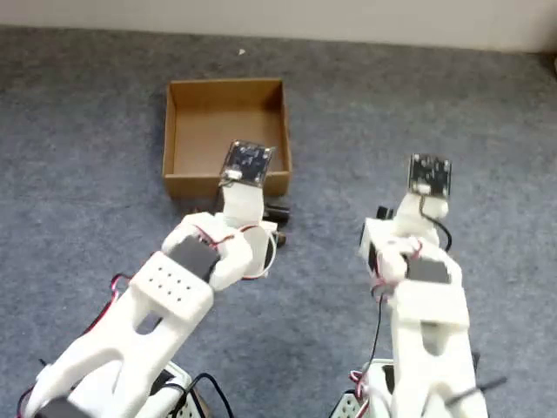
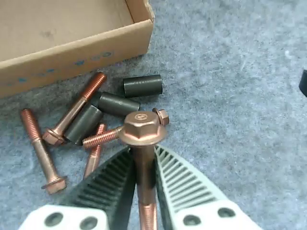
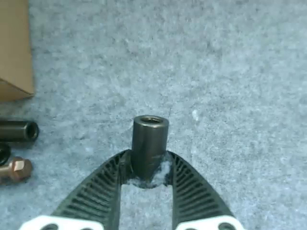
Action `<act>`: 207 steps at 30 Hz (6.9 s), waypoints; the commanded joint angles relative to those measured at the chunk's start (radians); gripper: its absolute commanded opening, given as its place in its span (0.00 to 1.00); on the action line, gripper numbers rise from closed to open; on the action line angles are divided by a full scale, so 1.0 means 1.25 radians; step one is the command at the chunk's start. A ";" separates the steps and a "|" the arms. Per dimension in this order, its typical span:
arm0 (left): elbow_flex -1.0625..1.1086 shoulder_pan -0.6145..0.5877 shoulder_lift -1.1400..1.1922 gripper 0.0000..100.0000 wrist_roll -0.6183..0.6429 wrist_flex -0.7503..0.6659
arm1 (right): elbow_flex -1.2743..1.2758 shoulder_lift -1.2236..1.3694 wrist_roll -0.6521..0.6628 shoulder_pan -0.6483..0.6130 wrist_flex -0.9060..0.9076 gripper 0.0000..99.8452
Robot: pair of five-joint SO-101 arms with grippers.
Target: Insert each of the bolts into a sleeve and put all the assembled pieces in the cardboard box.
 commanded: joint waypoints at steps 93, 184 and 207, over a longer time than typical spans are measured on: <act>0.419 0.053 -0.918 0.01 0.005 -0.115 | 0.349 -0.791 0.188 -0.603 -0.071 0.00; 0.638 -0.677 -0.915 0.01 -0.275 0.110 | -0.401 0.317 0.189 -0.406 -0.292 0.01; 0.638 -0.677 -0.915 0.01 -0.275 0.110 | -0.716 0.910 0.189 -0.334 -0.465 0.01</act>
